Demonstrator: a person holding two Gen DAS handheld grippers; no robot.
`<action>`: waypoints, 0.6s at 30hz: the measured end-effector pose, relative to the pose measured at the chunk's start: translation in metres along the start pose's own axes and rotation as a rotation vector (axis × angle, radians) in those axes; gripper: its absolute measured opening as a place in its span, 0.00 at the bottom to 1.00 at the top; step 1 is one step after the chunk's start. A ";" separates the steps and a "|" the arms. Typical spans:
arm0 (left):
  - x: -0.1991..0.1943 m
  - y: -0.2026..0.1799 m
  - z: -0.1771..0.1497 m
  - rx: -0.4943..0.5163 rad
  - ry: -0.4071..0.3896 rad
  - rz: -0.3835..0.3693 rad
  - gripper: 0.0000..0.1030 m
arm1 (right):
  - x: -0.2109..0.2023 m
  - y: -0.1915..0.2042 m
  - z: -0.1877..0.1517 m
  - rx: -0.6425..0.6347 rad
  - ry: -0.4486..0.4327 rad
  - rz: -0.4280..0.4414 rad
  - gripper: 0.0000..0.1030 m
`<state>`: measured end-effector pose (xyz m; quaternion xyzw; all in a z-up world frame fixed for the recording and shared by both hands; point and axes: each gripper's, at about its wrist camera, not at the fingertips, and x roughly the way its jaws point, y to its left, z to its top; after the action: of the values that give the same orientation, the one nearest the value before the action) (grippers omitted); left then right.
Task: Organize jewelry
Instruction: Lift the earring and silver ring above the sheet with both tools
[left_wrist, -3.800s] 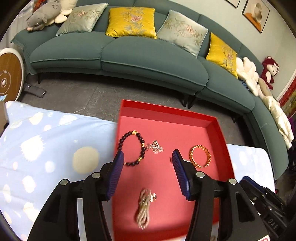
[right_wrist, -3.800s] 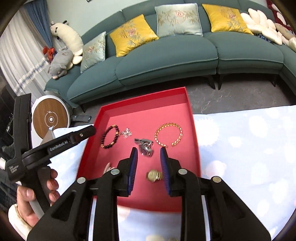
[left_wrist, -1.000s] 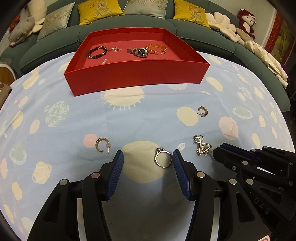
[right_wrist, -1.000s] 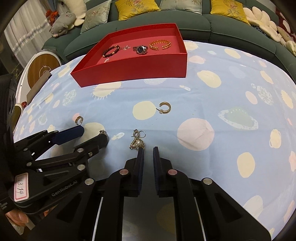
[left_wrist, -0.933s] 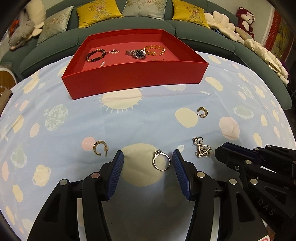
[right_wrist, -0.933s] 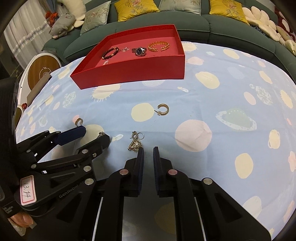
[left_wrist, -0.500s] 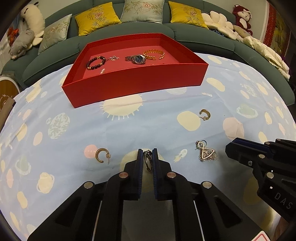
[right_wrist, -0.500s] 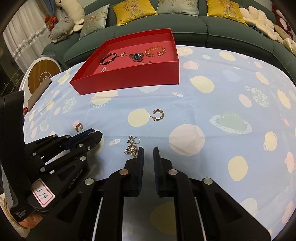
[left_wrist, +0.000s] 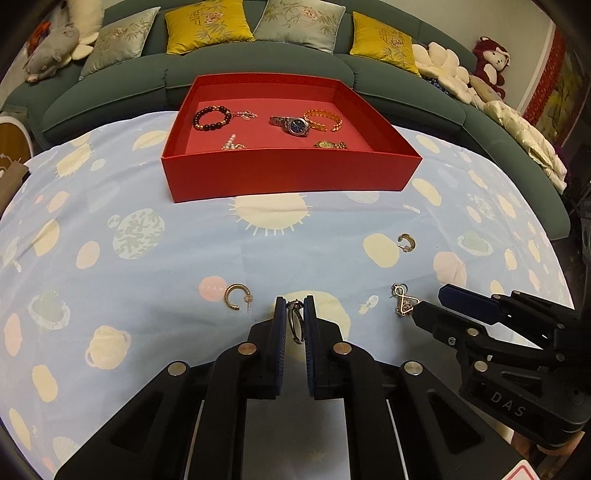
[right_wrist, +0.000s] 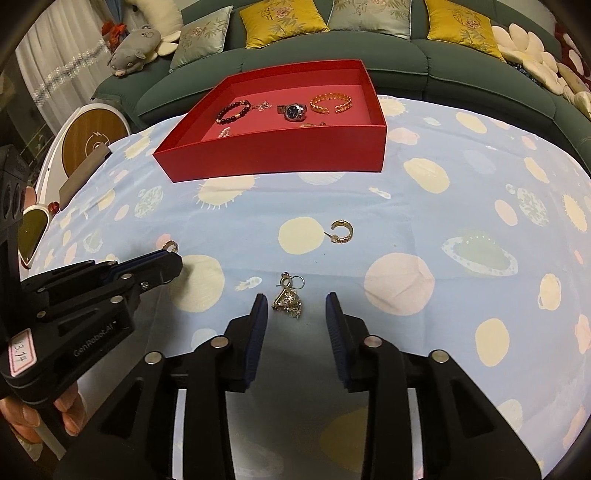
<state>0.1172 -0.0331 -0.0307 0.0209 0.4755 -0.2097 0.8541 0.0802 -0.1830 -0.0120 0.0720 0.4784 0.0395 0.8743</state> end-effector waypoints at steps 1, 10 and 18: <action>-0.003 0.002 0.000 -0.007 -0.002 -0.006 0.07 | 0.001 0.001 0.000 -0.004 0.000 -0.001 0.33; -0.018 0.011 0.002 -0.023 -0.018 -0.018 0.07 | 0.016 0.013 -0.003 -0.058 0.011 -0.040 0.30; -0.023 0.020 0.002 -0.038 -0.019 -0.012 0.07 | 0.016 0.016 -0.004 -0.075 0.009 -0.064 0.17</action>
<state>0.1157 -0.0079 -0.0136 -0.0002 0.4712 -0.2062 0.8576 0.0858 -0.1648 -0.0250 0.0238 0.4824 0.0296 0.8751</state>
